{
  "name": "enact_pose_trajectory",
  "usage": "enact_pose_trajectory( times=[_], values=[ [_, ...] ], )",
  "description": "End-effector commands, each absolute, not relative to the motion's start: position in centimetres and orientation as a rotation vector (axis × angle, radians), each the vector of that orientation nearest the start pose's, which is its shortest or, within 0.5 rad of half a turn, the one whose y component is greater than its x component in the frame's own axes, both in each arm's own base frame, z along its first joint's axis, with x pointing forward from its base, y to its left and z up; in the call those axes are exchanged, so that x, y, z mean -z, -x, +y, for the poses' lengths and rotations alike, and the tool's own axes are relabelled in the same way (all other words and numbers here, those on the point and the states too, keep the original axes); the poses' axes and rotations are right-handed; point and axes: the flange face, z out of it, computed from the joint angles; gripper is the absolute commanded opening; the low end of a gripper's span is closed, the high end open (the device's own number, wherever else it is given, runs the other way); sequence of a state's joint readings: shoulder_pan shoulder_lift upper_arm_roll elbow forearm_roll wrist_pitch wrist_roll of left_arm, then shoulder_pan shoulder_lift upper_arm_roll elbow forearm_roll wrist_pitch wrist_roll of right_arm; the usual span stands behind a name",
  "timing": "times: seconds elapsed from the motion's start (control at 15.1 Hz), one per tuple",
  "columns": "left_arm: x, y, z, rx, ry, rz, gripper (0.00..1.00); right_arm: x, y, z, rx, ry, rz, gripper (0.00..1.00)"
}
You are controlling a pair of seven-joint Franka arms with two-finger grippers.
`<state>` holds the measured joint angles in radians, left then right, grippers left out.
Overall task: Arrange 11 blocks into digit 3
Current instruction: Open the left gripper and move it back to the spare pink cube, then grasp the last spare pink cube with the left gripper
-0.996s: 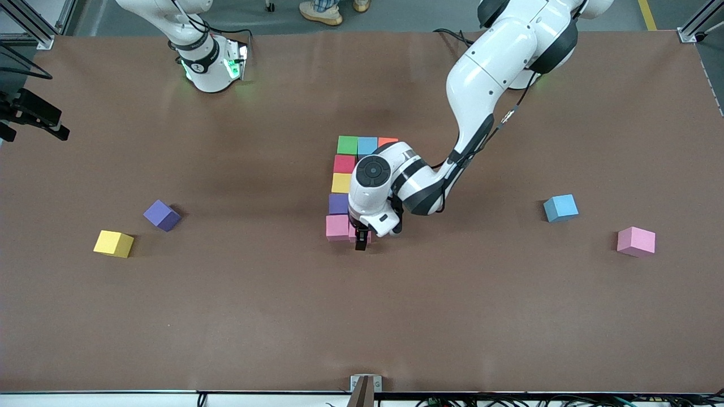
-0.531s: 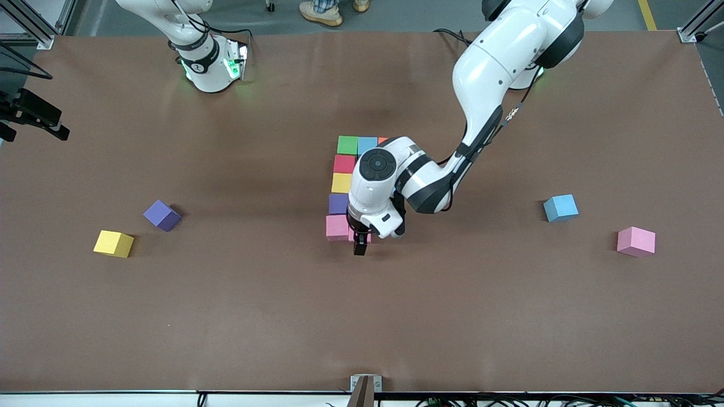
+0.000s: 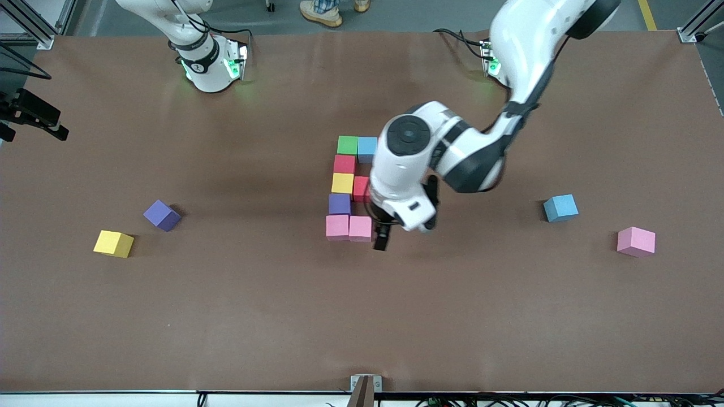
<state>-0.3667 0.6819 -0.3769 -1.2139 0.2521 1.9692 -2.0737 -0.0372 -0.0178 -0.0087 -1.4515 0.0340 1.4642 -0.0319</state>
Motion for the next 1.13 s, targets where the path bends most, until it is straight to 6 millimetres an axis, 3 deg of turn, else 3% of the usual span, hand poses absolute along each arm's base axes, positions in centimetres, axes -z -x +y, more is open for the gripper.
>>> enact_pose_trajectory(
  times=[0.0,0.27,0.6,1.06],
  values=[
    [-42.3,-62.1,-36.6,-0.008,2.633,-1.699,1.0,-68.2,-53.7,-2.4,0.057,3.118,0.022,1.0],
    [-43.0,-64.7,-26.3,-0.016,2.742,-1.354,1.0,-68.2,-53.7,-2.2,0.056,3.118,0.014,1.0],
    [-42.0,-63.8,-14.0,-0.084,2.889,-0.8,1.0,-68.2,-53.7,-2.2,0.059,3.118,0.012,1.0],
    [-37.5,-62.9,-1.9,-0.089,2.996,-0.399,1.0,-68.2,-53.7,-2.3,0.057,3.118,0.014,1.0]
  ],
)
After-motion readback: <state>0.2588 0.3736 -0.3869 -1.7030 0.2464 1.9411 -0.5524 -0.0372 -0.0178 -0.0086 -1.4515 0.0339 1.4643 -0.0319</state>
